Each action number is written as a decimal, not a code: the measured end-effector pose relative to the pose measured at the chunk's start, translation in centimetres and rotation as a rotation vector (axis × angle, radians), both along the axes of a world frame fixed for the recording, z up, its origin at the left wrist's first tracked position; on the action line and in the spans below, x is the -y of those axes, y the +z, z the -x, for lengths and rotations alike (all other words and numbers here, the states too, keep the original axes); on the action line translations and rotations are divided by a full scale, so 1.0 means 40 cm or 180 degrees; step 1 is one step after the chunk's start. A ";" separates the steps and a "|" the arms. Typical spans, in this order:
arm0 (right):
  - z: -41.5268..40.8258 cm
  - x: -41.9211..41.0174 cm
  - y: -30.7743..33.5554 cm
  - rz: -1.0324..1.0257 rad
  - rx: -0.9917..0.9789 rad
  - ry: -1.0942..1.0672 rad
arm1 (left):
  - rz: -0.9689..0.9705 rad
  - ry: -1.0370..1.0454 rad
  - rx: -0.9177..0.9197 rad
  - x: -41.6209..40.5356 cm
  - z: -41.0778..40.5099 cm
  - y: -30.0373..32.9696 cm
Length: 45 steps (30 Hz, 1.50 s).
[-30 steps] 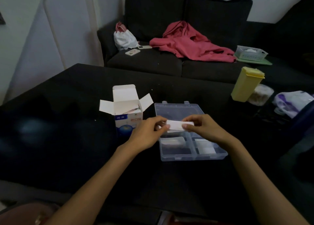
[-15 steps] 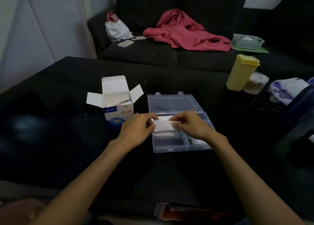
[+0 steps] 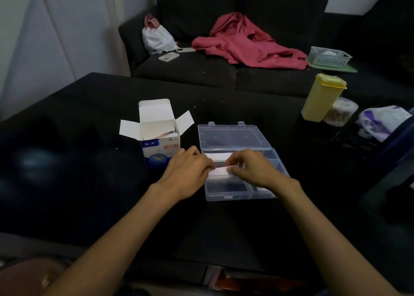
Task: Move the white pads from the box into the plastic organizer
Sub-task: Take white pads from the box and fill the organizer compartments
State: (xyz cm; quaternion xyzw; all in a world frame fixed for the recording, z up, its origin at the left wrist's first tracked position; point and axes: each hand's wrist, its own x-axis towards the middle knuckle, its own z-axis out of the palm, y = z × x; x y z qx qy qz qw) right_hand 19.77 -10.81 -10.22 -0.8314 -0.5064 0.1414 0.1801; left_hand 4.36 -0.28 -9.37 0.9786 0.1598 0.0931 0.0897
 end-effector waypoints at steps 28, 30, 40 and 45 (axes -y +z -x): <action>-0.012 0.007 0.027 0.0440 0.0269 -0.0881 | 0.0009 -0.0008 -0.0013 -0.001 -0.004 -0.011; -0.017 0.006 0.030 0.0431 0.0125 -0.0856 | 0.0016 -0.0025 -0.0038 -0.003 -0.007 -0.013; -0.008 0.015 0.077 0.0156 -0.0266 -0.0769 | 0.0086 0.0055 0.0239 -0.010 0.007 0.010; 0.041 0.001 0.214 -0.0791 -0.0334 -0.0484 | -0.0031 0.1009 0.1352 -0.075 0.065 0.106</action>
